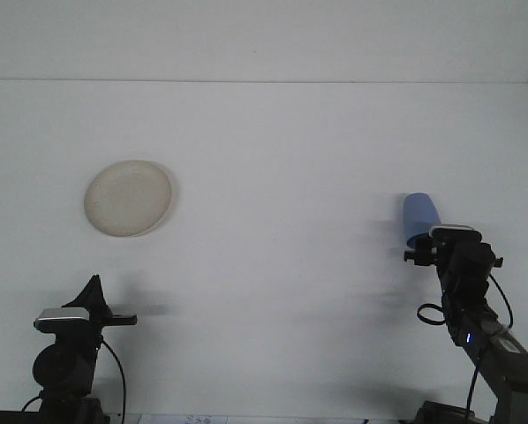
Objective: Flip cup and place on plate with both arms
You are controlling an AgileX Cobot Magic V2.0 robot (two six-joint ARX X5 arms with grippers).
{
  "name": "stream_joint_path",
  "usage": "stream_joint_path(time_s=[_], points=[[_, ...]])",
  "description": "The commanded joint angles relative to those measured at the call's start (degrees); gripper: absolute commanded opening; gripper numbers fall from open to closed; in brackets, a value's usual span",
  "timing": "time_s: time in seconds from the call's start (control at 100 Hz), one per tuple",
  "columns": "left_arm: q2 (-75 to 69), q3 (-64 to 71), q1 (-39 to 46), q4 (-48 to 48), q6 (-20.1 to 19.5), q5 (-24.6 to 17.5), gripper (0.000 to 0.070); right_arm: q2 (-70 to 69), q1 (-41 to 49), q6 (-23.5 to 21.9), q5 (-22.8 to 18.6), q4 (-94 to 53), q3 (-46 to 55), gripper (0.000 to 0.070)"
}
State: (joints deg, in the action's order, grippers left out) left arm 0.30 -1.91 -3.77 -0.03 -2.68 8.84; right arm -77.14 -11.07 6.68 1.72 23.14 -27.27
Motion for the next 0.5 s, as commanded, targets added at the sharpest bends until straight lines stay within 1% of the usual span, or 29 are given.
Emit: stream_joint_path(time_s=[0.0, 0.1, 0.13, 0.16, 0.19, 0.22, 0.3, 0.43, 0.49], points=[[-0.13, 1.11, 0.02, 0.57, -0.74, -0.04, 0.0015, -2.58, -0.46, 0.94, -1.79, 3.78, -0.15, 0.042], [-0.13, 1.11, 0.02, 0.57, -0.74, -0.04, 0.0015, -5.92, -1.03, 0.94, -2.75, 9.75, -0.15, 0.0416], [-0.13, 1.11, 0.02, 0.57, -0.74, -0.04, 0.0016, -6.91, -1.11, 0.94, -3.21, 11.43, -0.15, 0.0402], [-0.13, 1.11, 0.02, 0.57, -0.74, -0.04, 0.0015, -7.78, -1.22, 0.92, -3.52, 13.03, -0.15, 0.0372], [-0.13, 1.11, 0.02, 0.57, -0.74, -0.04, 0.0016, -8.5, -1.29, 0.9, -3.69, 14.36, -0.15, 0.0321], [-0.13, 1.11, 0.02, 0.57, -0.74, -0.04, 0.0015, -8.98, -1.29, 0.9, -3.72, 15.1, -0.15, 0.0248], [-0.13, 1.11, 0.02, 0.57, -0.74, -0.04, 0.0016, -9.33, -1.29, 0.87, -3.91, 16.11, -0.17, 0.0005], [-0.13, 1.11, 0.02, 0.57, -0.74, -0.04, 0.0016, -7.91, -1.2, 0.07, -3.93, 16.94, -0.17, 0.0], [-0.13, 1.11, 0.02, 0.57, -0.74, -0.04, 0.0015, -5.64, -0.81, -1.29, -3.87, 15.67, -0.17, 0.0]])
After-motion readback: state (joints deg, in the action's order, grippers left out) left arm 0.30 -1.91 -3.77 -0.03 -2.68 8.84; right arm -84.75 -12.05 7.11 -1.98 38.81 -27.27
